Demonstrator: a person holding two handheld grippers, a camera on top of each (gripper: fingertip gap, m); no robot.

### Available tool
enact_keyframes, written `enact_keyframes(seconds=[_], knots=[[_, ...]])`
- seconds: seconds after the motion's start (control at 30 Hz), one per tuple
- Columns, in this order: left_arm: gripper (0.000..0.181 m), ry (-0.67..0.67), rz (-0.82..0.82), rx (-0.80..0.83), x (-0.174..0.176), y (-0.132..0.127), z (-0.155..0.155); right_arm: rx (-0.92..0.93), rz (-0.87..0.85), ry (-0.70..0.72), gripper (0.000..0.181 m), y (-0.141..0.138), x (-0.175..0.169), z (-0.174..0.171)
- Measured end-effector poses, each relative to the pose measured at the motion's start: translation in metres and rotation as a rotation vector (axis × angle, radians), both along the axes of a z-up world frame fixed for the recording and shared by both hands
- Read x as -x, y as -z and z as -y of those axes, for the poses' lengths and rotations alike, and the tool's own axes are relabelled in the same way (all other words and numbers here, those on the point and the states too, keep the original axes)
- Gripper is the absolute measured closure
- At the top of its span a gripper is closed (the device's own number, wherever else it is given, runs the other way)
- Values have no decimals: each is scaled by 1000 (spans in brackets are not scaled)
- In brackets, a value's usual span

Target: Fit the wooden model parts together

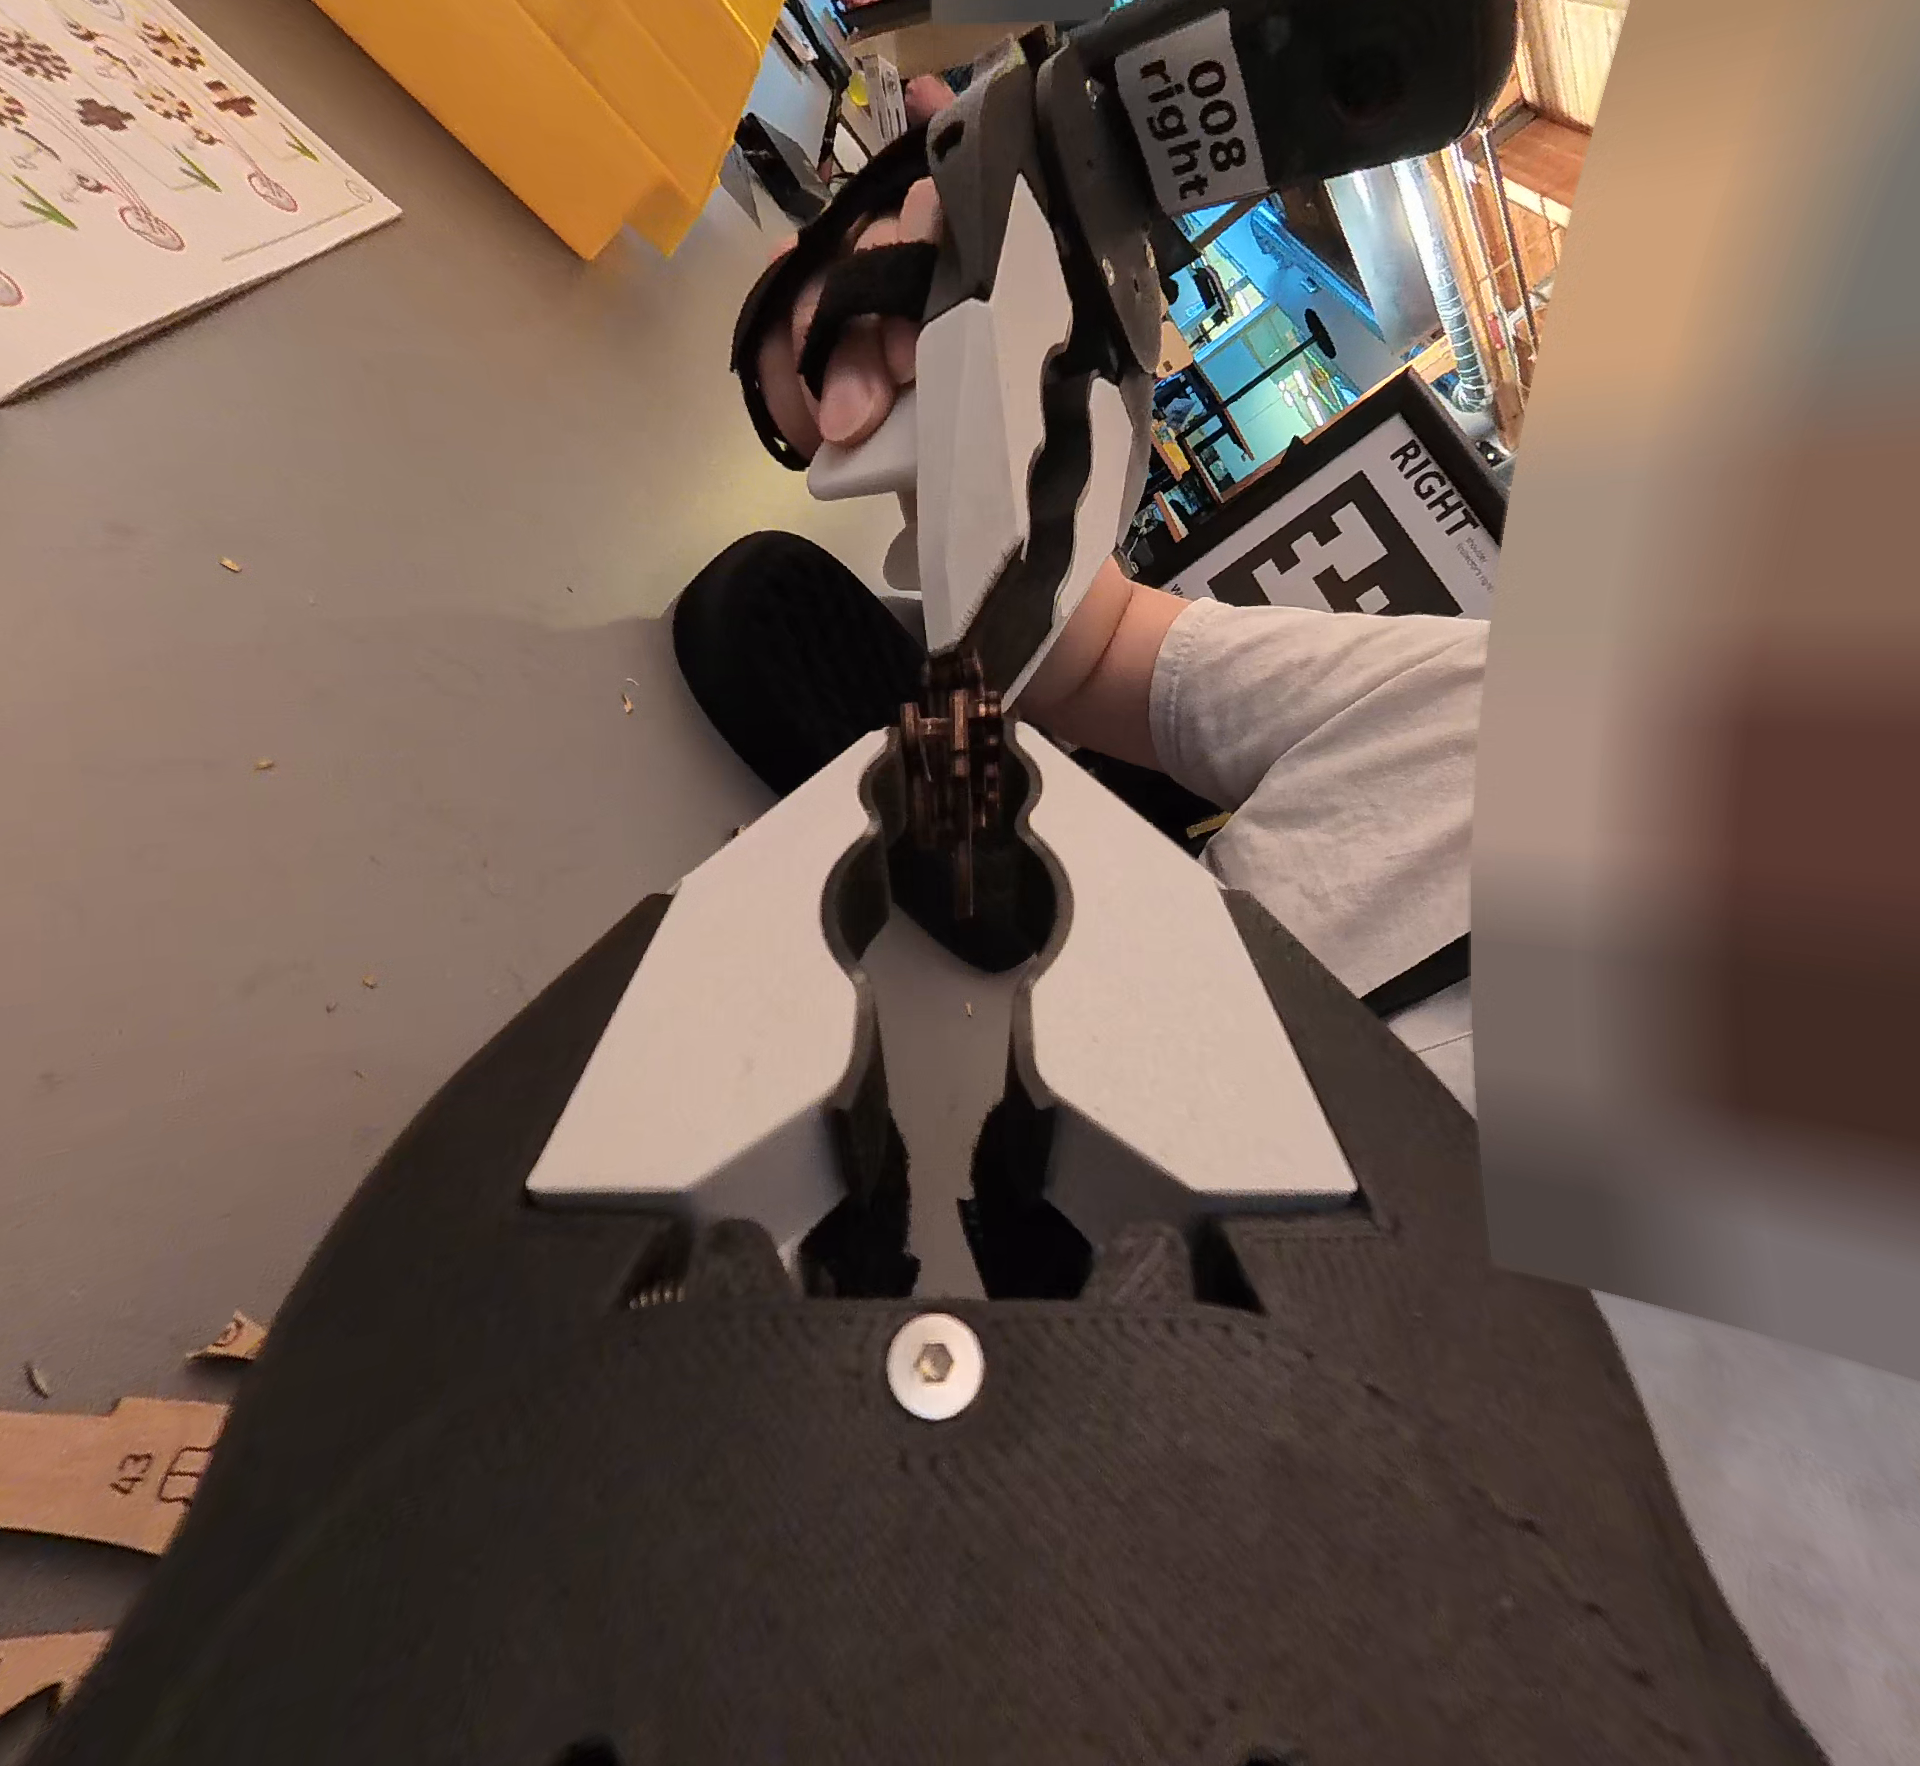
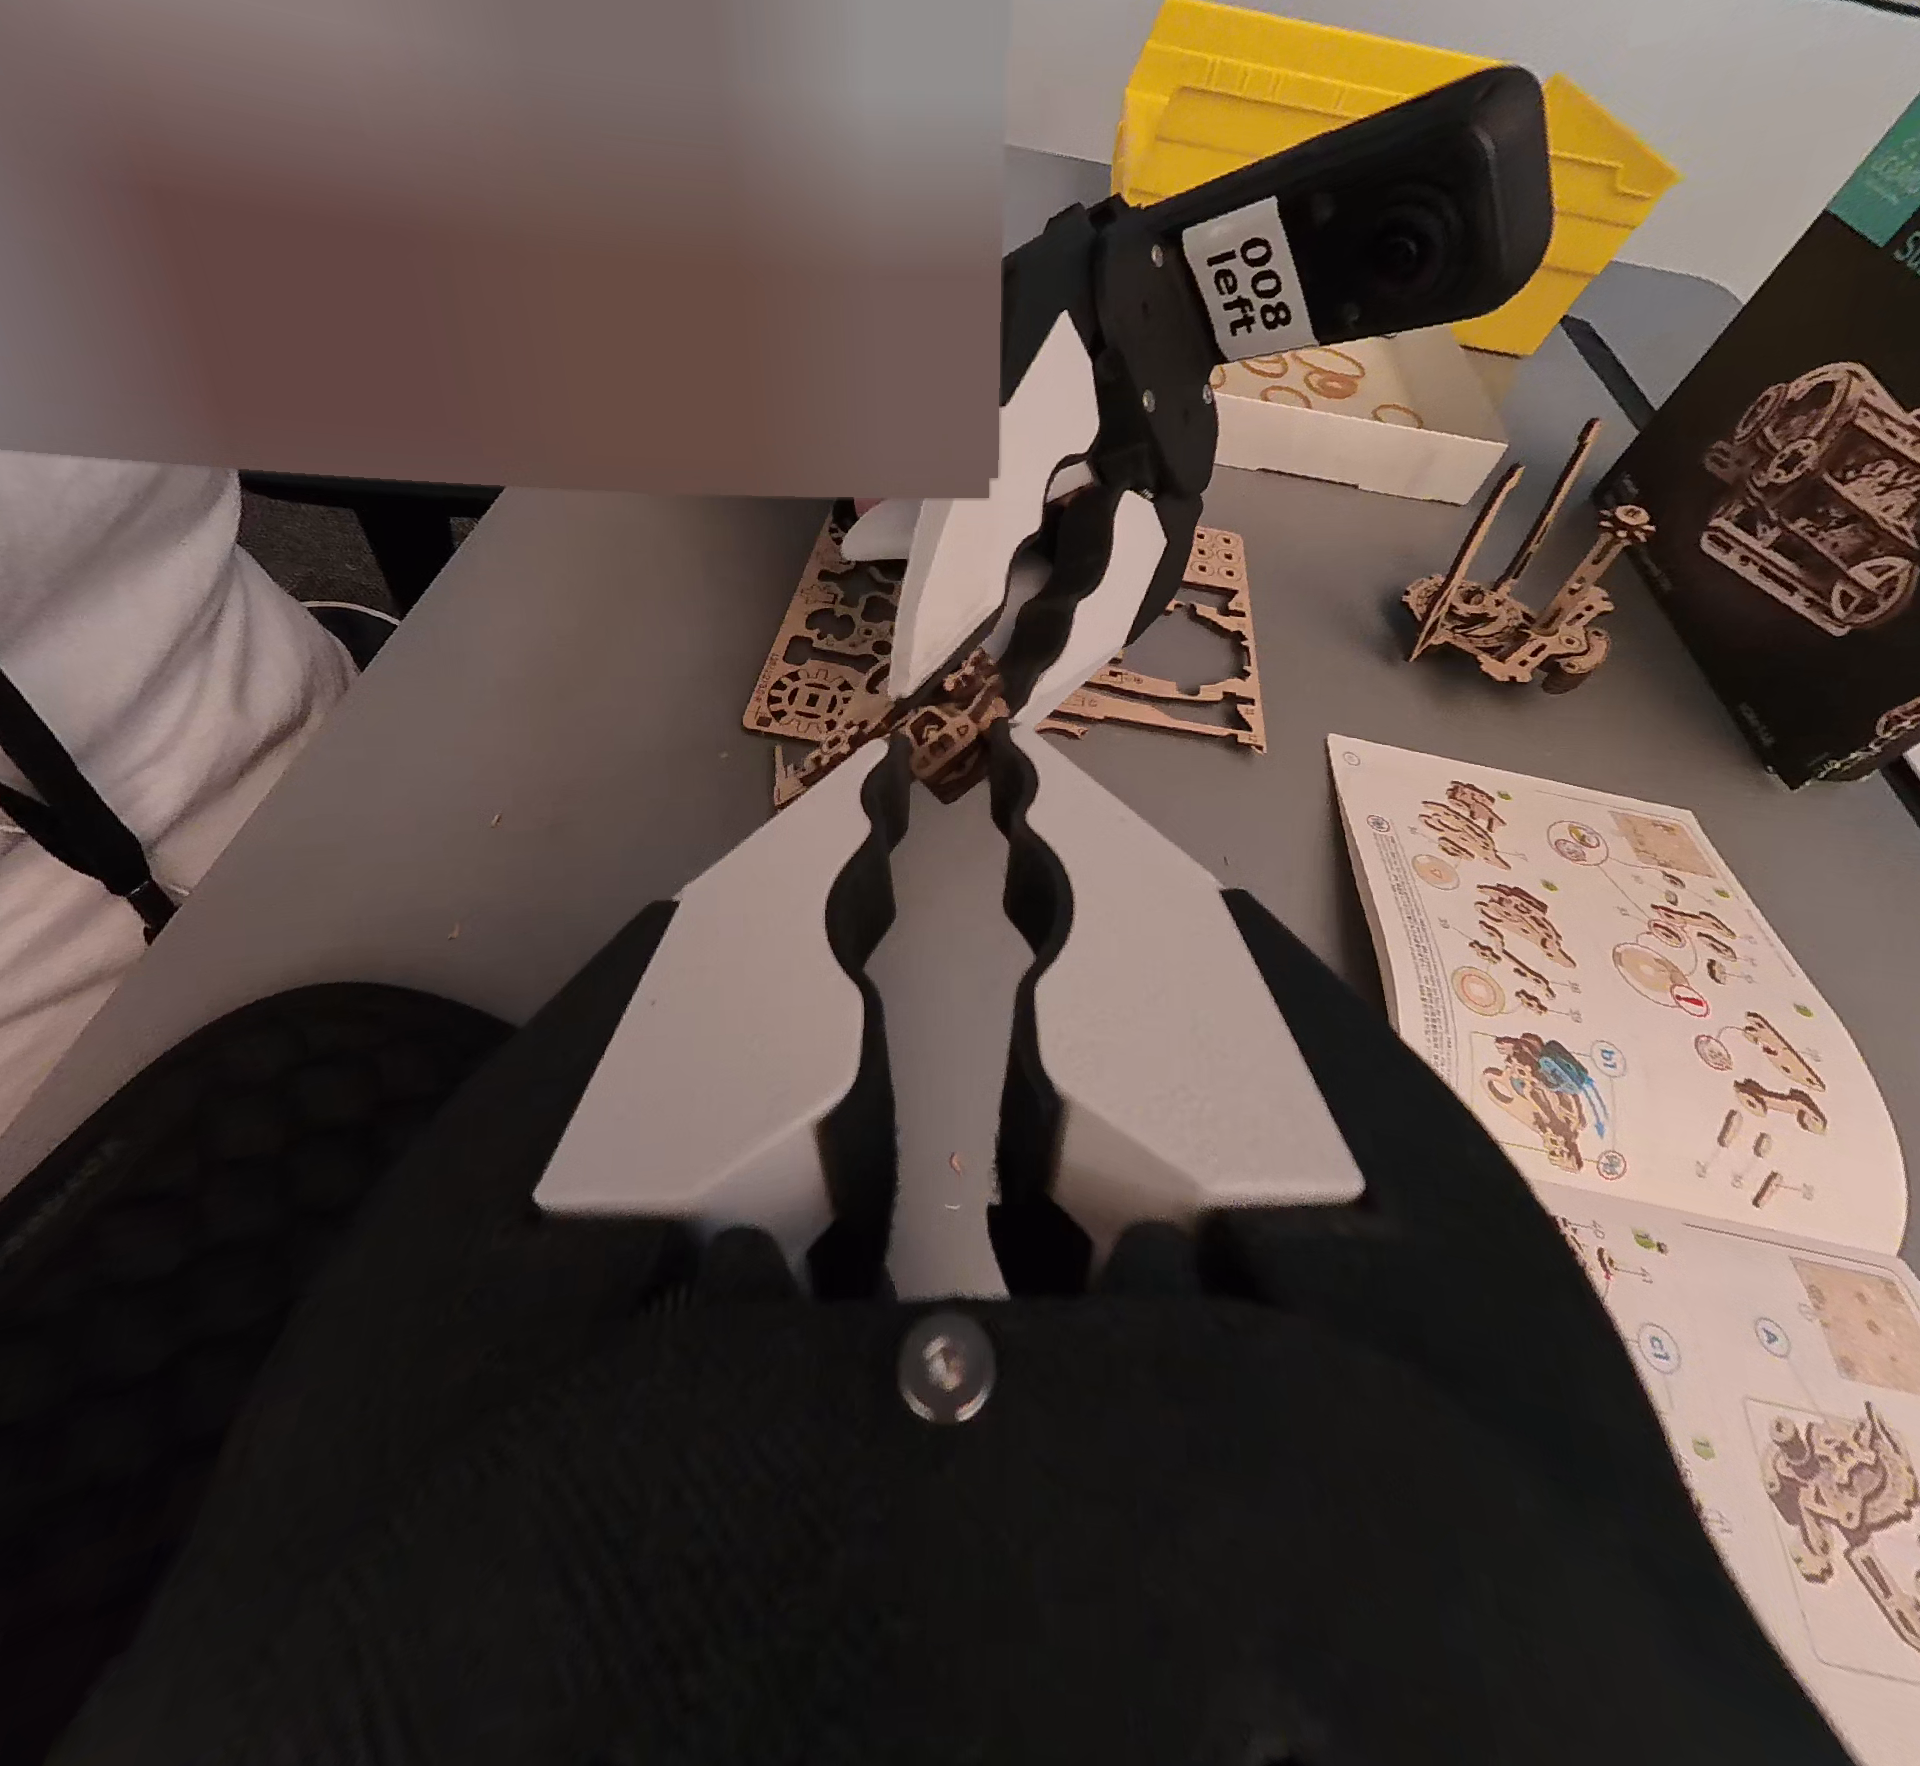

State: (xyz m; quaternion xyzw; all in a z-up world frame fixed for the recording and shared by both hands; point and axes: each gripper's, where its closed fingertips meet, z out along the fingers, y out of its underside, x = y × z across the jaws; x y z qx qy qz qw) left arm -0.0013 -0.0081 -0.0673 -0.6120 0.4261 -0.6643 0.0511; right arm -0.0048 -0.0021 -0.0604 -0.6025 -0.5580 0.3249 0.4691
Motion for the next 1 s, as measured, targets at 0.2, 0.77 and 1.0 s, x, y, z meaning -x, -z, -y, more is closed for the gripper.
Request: enact_keyframes(seconds=[0.2, 0.77, 1.0], knots=[[165, 2, 15, 80, 0, -4, 0, 20, -34, -4, 167, -3, 0, -1], [181, 28, 37, 92, 1, -5, -1, -158, -59, 112, 168, -23, -13, -16], [181, 42, 83, 61, 6, -15, -1, -194, -74, 94, 168, -27, -14, -14]])
